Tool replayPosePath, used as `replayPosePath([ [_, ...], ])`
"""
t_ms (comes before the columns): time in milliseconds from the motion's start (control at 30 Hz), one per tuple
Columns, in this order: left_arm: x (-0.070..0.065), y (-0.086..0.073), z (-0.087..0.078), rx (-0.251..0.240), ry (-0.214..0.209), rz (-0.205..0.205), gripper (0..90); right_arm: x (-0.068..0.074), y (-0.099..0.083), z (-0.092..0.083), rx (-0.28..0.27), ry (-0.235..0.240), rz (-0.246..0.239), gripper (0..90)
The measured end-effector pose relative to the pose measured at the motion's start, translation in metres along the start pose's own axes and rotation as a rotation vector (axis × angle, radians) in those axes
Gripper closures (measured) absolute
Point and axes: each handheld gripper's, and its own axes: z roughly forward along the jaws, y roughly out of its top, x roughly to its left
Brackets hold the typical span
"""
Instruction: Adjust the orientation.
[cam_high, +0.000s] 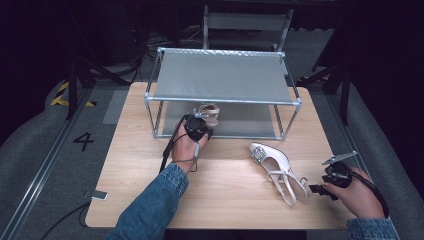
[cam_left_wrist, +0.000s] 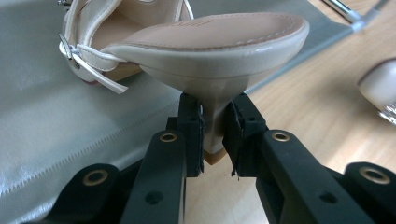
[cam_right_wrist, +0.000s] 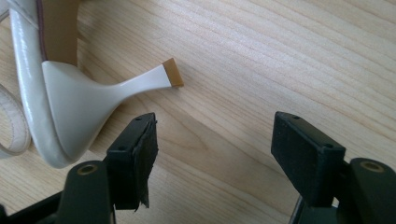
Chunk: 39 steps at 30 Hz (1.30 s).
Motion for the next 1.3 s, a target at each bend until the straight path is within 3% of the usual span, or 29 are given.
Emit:
replayPosePath([
  [233,0.009,0.007,0.018,0.013,0.034,-0.006,77.1,0.001,-0.001,0.001,0.0,0.002,0.0,32.7],
  [267,0.01,0.008,0.022,0.015,0.027,-0.028,77.0,0.001,-0.001,0.001,0.003,0.001,-0.004,32.7],
  [400,0.015,0.012,0.031,0.025,0.037,-0.053,76.6,0.002,0.0,0.001,0.003,0.004,-0.001,32.6],
  [433,0.023,0.015,0.035,0.036,0.038,0.013,76.5,0.002,0.0,0.002,0.003,0.005,0.0,32.7],
  [600,0.027,0.013,0.044,0.055,0.051,-0.025,75.8,0.001,-0.001,0.002,0.005,0.006,-0.001,32.6],
  [633,0.029,0.013,0.046,0.056,0.043,-0.004,75.7,0.001,-0.001,0.002,0.005,0.006,-0.002,32.7],
  [700,0.029,0.012,0.048,0.066,0.05,-0.021,75.1,0.001,-0.001,0.002,0.004,0.004,-0.004,32.7],
  [733,0.025,0.009,0.05,0.095,0.076,-0.072,74.7,0.001,-0.001,0.003,0.005,0.002,-0.006,32.6],
  [800,0.025,0.008,0.052,0.089,0.07,-0.069,72.5,0.001,-0.001,0.002,0.004,0.004,-0.004,32.6],
  [867,0.027,0.006,0.048,0.11,0.104,-0.009,63.9,0.001,-0.001,0.001,0.002,0.005,-0.007,32.6],
  [967,0.024,0.005,0.04,0.067,0.061,-0.055,54.3,0.001,0.0,0.0,0.001,0.001,-0.004,32.6],
  [1300,0.017,-0.002,0.003,0.054,0.07,-0.009,46.8,0.006,0.007,-0.003,-0.007,-0.007,-0.025,32.5],
])
